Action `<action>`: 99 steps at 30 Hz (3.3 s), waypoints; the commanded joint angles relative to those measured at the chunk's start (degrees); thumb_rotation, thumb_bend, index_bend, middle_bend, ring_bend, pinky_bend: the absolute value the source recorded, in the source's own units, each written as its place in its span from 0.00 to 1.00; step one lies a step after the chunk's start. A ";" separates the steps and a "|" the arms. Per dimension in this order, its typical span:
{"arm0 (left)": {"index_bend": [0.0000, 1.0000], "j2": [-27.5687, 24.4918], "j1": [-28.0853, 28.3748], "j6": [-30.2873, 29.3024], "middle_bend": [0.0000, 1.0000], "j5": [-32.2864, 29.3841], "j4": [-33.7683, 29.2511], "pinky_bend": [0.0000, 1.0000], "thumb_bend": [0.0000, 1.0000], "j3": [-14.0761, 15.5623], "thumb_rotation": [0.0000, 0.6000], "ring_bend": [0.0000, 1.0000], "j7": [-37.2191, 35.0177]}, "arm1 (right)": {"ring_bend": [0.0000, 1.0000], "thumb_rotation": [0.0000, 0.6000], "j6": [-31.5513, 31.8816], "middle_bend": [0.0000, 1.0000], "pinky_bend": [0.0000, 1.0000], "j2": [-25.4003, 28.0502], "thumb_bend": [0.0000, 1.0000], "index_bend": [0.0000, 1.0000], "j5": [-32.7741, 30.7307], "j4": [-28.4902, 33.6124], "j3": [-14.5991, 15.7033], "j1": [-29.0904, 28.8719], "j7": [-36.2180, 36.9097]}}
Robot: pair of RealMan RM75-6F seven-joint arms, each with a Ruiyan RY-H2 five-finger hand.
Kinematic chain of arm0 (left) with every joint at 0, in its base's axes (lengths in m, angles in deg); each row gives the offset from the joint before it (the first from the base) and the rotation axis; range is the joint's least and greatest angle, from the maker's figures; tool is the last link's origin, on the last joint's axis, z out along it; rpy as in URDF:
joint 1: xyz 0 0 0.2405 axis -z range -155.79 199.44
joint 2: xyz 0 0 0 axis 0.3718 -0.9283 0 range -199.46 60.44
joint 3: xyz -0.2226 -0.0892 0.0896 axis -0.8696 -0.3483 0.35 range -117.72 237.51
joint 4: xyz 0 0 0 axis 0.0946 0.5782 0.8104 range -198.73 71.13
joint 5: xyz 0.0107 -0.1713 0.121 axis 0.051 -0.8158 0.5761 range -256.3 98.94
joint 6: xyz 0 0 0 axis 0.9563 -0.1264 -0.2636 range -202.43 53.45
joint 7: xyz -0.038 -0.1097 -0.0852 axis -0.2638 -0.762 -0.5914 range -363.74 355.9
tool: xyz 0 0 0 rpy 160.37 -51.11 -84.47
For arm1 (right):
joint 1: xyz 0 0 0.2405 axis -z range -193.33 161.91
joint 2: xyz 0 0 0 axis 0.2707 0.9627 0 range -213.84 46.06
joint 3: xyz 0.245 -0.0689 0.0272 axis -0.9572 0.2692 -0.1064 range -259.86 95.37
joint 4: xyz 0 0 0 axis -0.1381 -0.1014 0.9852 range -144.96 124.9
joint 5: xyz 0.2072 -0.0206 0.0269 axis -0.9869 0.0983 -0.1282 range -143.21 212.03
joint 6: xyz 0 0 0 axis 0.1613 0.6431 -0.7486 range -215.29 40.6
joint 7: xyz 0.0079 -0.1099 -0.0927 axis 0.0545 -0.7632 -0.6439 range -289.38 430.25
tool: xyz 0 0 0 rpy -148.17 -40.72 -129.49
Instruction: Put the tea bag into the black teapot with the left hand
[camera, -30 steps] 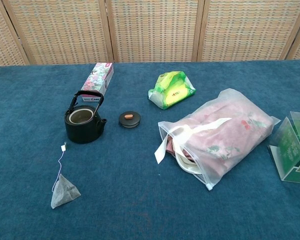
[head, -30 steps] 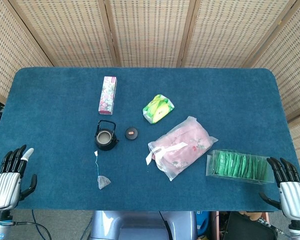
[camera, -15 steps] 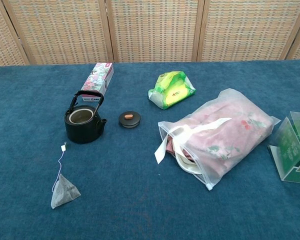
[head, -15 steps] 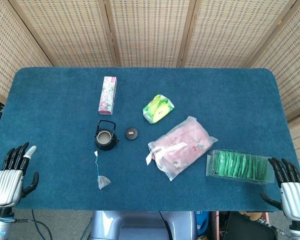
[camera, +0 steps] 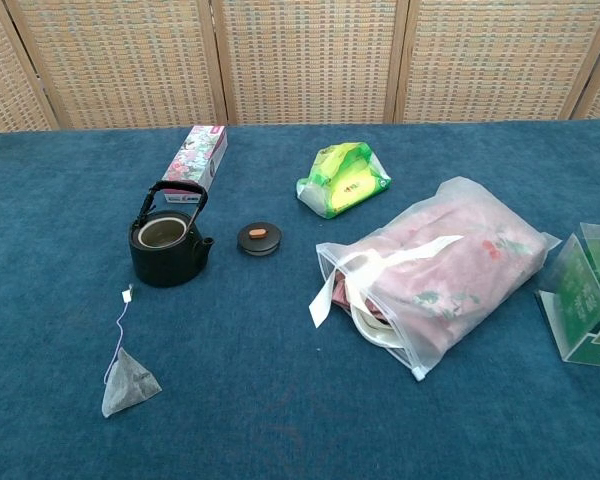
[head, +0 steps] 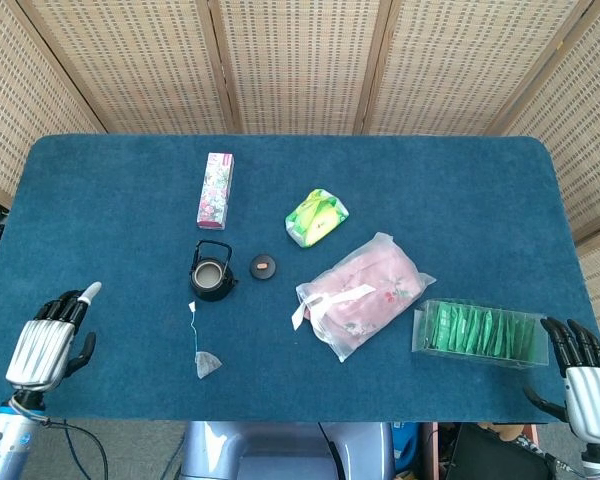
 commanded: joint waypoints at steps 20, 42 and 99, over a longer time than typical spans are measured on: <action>0.08 1.92 12.92 22.01 0.73 -13.51 1.43 0.64 0.83 -0.88 1.00 0.69 8.96 | 0.08 1.00 -0.05 0.19 0.16 0.13 0.01 0.12 -0.23 -0.40 -0.10 0.14 0.62; 0.08 7.80 25.36 31.11 0.79 -31.60 2.50 0.65 0.96 0.54 1.00 0.73 17.68 | 0.08 1.00 0.23 0.19 0.16 0.21 0.01 0.12 -1.15 -0.96 -0.11 1.04 1.41; 0.07 1.20 21.40 16.57 0.37 -27.31 -4.26 0.49 0.55 9.95 1.00 0.37 9.74 | 0.08 1.00 -0.48 0.19 0.16 -0.07 0.01 0.12 -1.56 -1.53 -0.46 0.93 2.05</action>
